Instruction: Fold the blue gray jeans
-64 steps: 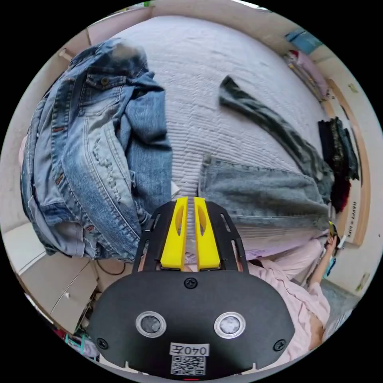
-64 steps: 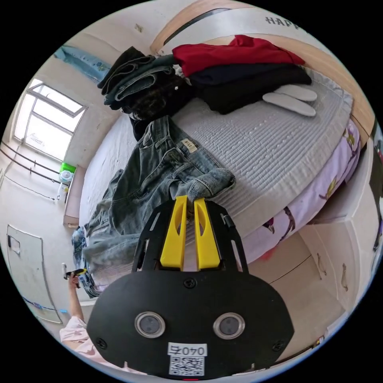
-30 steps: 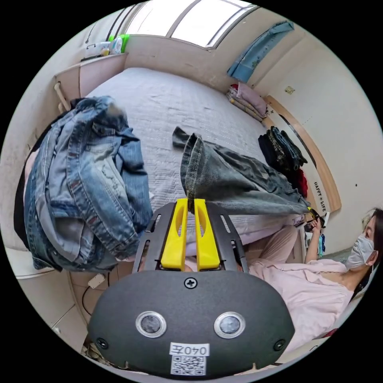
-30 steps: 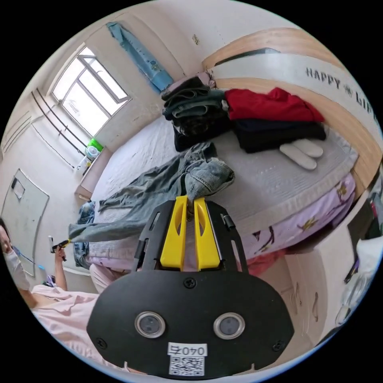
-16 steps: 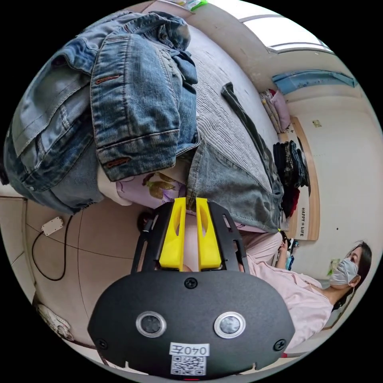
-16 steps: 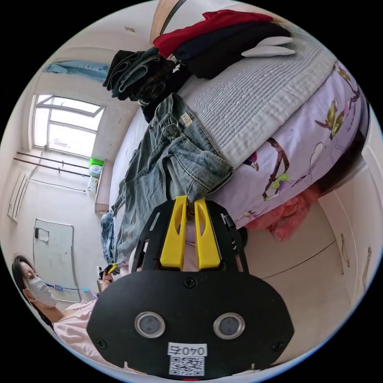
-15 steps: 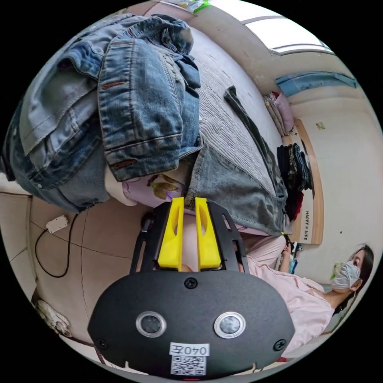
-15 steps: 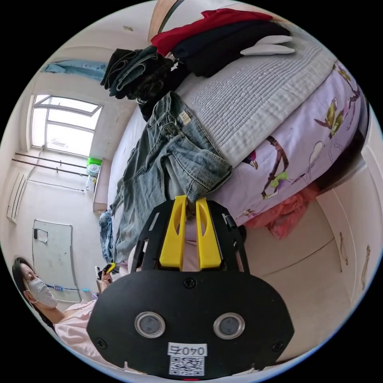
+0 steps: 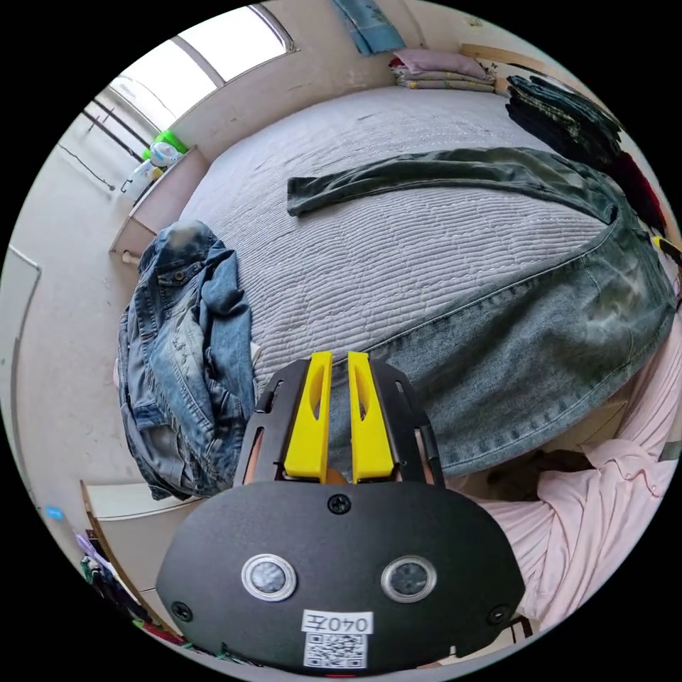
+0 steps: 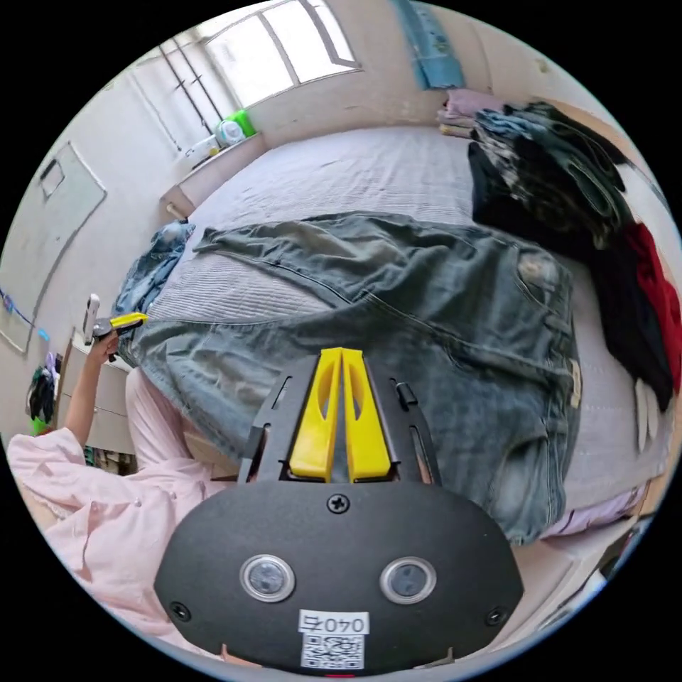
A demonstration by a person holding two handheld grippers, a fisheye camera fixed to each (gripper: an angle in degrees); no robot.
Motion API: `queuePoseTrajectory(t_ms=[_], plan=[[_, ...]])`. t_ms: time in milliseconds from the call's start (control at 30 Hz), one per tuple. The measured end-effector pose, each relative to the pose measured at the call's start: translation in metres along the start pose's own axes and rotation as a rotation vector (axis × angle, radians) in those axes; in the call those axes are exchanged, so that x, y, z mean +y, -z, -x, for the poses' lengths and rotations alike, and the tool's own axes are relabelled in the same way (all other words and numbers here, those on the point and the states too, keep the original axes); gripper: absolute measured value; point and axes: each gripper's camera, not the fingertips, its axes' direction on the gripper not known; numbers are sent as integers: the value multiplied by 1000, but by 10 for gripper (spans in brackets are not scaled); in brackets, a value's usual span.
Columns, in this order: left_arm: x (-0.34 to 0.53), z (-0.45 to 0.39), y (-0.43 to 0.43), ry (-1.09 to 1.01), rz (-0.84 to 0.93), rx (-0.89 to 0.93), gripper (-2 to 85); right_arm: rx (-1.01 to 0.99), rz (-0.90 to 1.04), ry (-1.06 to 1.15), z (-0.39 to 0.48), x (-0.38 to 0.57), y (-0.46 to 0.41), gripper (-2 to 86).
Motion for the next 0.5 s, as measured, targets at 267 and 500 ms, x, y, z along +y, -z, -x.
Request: queuePoseTrajectory(t_ms=[267, 500], plan=[[-3, 18, -45, 82, 109, 56, -9, 21, 232, 50, 32, -49, -92, -8], [-56, 78, -24, 180, -137, 192, -7, -44, -55, 208, 73, -50, -35, 18]])
